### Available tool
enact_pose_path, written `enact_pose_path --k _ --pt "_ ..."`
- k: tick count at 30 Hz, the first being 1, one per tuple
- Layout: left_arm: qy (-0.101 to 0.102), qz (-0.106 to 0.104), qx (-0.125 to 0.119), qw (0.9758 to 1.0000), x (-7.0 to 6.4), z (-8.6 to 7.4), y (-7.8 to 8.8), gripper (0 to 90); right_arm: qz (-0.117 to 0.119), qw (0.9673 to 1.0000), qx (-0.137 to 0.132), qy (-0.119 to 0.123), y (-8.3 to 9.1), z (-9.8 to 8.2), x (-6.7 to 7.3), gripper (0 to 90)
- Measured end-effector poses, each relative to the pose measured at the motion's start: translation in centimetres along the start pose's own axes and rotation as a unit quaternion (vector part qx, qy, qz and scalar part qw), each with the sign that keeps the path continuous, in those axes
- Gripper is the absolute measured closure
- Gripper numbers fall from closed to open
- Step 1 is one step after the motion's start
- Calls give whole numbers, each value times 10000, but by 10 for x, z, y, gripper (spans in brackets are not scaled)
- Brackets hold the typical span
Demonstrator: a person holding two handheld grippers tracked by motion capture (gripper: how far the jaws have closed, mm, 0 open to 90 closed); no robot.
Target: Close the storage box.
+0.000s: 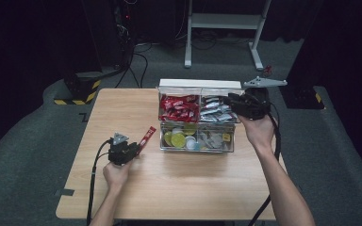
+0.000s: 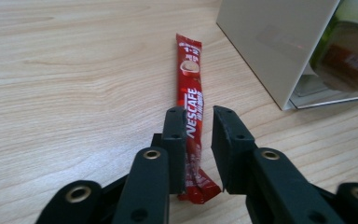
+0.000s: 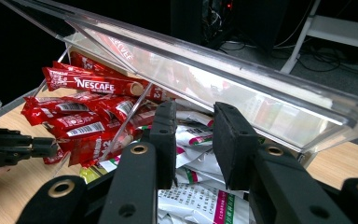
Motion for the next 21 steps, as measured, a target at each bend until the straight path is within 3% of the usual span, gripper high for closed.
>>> enact_pose_path --k 9,14,16,21 --pt "41 220 -19 9997 17 -8 17 647 -5 10000 -53 13 2 0 1 693" --pt "182 419 67 9989 36 -22 25 592 1 10000 -77 -1 5 0 1 688" --pt "336 542 94 9979 46 -31 30 581 -3 9999 -119 -8 9 1 0 687" --pt "412 693 122 9967 55 -39 34 555 -12 9999 -162 -11 12 1 0 681"
Point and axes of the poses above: each handheld gripper's, and its own axes: y roughly backward along the jaws, z roughly out of its top, x roughly to its left, the point moved 8 cm from there along -y, roughly forward along the jaws, and after that the axes turned 2 degrees about y, right-handed, at the moved point
